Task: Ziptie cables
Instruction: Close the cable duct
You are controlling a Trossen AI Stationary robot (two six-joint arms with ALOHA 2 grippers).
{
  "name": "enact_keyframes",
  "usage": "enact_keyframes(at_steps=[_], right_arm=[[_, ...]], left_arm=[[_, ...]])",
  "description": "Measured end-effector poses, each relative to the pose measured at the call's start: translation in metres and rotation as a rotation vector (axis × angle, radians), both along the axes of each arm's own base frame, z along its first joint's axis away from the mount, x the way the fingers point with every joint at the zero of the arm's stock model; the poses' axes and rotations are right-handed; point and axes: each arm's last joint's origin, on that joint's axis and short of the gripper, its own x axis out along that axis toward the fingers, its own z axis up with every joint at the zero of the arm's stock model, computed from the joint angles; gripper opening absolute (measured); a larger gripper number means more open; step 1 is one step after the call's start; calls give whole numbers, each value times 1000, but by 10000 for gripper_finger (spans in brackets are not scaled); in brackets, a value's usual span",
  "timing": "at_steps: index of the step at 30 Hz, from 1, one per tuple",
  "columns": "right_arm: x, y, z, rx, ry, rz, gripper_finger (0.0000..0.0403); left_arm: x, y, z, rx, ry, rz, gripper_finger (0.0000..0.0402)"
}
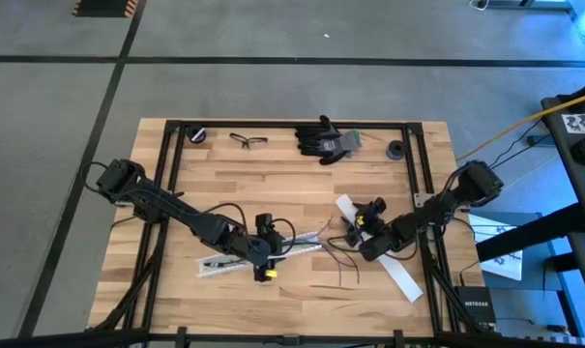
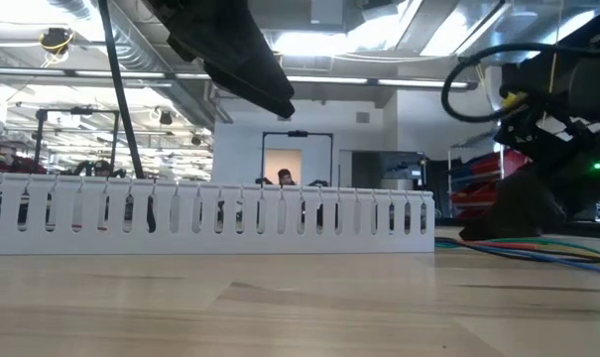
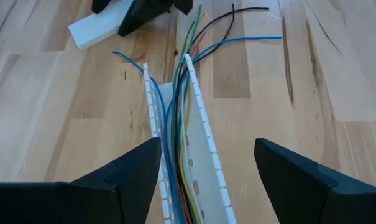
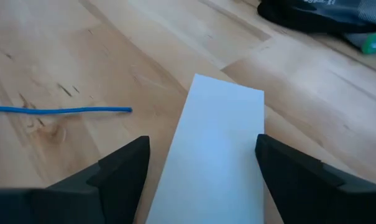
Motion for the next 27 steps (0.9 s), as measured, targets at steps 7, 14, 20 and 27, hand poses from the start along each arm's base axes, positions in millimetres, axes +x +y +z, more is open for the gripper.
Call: enact_keyframes(at_steps=[7, 14, 20, 27], right_arm=[[9, 5, 5, -32, 29, 12, 280], [9, 5, 7, -49, 36, 8, 280], [12, 6, 10, -105, 76, 23, 280], [4, 2, 7, -37, 36, -85, 280]], left_arm=[[0, 0, 0, 3, 2, 0, 244], [-1, 1, -1, 12, 15, 1, 244], [-1, 2, -2, 23, 19, 12, 244], [-1, 3, -2, 27, 25, 18, 244]])
